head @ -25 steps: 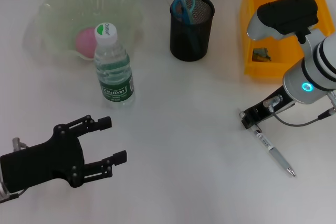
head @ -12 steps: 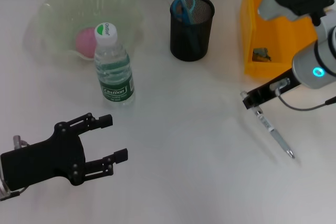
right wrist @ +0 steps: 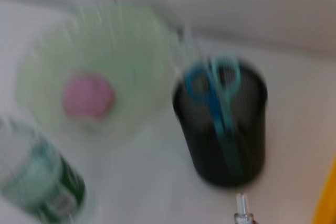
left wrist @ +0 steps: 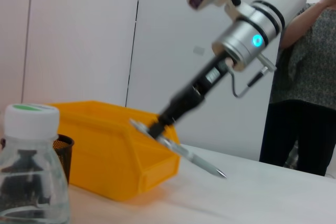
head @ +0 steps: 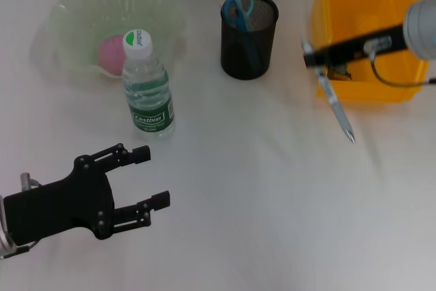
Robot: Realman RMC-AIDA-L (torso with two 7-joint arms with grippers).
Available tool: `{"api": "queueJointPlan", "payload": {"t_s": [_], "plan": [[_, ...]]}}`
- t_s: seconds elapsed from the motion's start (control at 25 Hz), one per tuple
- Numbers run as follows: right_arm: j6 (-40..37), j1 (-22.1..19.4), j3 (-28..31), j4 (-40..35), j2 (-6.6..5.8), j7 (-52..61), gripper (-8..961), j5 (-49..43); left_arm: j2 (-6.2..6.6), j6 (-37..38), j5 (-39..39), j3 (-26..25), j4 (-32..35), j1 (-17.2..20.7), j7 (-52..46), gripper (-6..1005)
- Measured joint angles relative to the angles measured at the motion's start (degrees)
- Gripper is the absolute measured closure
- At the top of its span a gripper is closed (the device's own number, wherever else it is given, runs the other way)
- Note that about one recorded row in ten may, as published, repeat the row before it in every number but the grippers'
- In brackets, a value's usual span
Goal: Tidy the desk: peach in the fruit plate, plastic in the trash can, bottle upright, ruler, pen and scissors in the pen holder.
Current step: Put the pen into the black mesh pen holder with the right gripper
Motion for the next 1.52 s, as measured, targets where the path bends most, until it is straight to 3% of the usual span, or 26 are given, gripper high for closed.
{"api": "queueJointPlan", "payload": {"t_s": [0.2,0.6,0.8,1.0,1.32,1.52], "plan": [[9.23,-1.56,0.74,-1.4,0.21,-5.87,789,6.02,-0.49,0.18,-0.01,0.22,-0.01,-0.14,-0.8,198],[32.13,-4.98,-3.85,3.7,0.16,-29.12,789,25.04,-0.29,-0.06,-0.01,0.34,-0.04,-0.88,-2.5,195],[45.03,-4.71,-9.2,9.68,0.13,-42.33,786,33.44,-0.22,-0.18,-0.01,0.11,-0.24,-0.85,-2.59,194],[61.48,-2.47,-20.55,17.31,0.11,-55.53,782,41.52,-0.13,-0.34,-0.01,-0.14,-0.5,-0.85,-2.57,194],[83.23,5.35,-35.86,27.72,-0.13,-54.99,775,41.04,-0.13,-0.53,0.0,-0.17,-0.56,-1.19,-2.59,194],[87.78,6.78,-38.6,31.77,-0.19,-38.91,771,29.31,-0.12,-0.6,0.0,-0.07,-0.61,-1.32,-2.6,194]]}}
